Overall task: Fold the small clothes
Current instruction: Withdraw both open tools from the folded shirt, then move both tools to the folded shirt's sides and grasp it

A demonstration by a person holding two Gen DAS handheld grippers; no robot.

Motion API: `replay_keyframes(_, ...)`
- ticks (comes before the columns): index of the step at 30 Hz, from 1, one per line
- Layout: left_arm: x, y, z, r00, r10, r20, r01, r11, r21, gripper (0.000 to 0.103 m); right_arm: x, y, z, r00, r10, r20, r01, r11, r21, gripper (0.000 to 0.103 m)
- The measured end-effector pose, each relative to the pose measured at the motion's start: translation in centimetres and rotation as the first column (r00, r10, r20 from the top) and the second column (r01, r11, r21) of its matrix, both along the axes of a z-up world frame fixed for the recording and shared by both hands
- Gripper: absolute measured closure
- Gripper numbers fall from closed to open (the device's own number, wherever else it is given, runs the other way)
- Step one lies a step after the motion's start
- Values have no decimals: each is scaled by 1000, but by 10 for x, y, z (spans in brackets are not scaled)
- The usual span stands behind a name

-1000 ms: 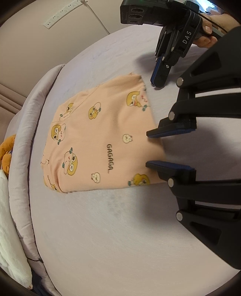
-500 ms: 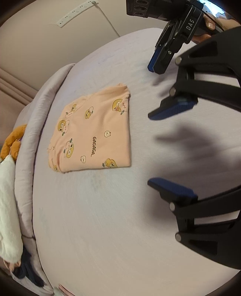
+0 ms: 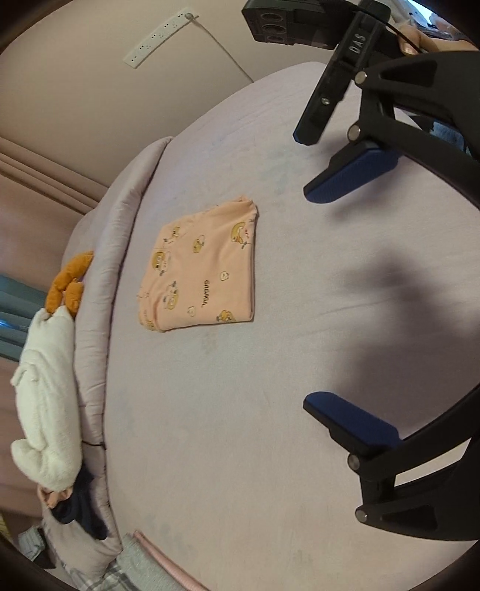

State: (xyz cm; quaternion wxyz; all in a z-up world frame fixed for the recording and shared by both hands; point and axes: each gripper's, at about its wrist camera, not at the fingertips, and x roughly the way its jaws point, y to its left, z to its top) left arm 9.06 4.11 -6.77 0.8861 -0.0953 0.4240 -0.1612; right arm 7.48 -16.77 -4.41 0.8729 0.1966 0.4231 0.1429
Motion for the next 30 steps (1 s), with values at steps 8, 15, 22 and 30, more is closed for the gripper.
replay_keyframes(8, -10, -4, 16, 999, 19, 28, -19, 1000, -9, 1, -9, -1, 12, 999, 2, 43, -2, 1000, 8, 37)
replay_keyframes(15, 7, -4, 13, 999, 34, 42, -33, 999, -21, 1, -1, -8, 6, 1000, 16, 25, -16, 1000, 10, 36)
replay_keyframes(22, 41, -2, -1, 1000, 21, -15, -21, 999, -45, 1, 20, -24, -2, 1000, -31, 3, 31, 998, 63, 36)
replay_keyframes(30, 78, 2, -15, 997, 26, -66, -30, 998, -59, 1, 45, -42, -15, 996, -80, -44, 84, 990, 114, 36)
